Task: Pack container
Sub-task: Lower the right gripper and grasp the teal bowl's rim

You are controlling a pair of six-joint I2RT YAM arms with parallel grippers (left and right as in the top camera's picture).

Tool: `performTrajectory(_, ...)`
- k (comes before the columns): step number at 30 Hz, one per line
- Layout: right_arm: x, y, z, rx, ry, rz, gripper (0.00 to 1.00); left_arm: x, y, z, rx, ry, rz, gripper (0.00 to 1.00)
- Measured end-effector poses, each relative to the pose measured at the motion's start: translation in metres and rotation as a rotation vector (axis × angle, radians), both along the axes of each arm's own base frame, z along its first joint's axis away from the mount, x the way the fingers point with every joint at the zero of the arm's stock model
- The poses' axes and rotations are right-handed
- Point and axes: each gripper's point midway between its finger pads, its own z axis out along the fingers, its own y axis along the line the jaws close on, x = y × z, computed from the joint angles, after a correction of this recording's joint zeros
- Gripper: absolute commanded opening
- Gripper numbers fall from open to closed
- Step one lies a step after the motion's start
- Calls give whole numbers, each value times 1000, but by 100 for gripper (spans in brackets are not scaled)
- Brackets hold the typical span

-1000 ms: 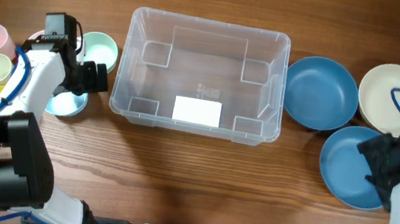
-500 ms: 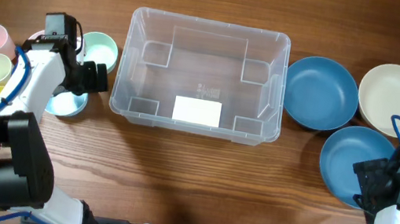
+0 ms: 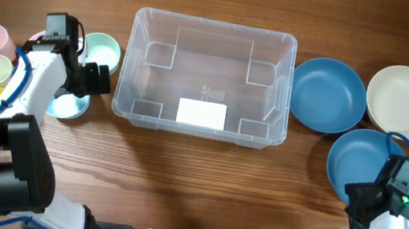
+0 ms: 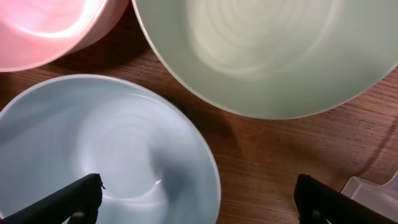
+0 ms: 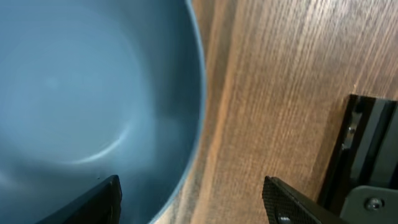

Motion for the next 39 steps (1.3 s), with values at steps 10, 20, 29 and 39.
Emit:
performTrajectory(10,9,-5,-2,-19,-48,-29,66,0,0,0,0,0,0,100)
performTrajectory(20,10,-6,-15,-28,-78,-74,63,0,0,0,0,0,0,100)
performTrajectory(29,20,-15,-17,-65,-112,-85,62,0,0,0,0,0,0,100)
performTrajectory(39,19,-15,-36,-38,-47,-103,35,0,0,0,0,0,0,100)
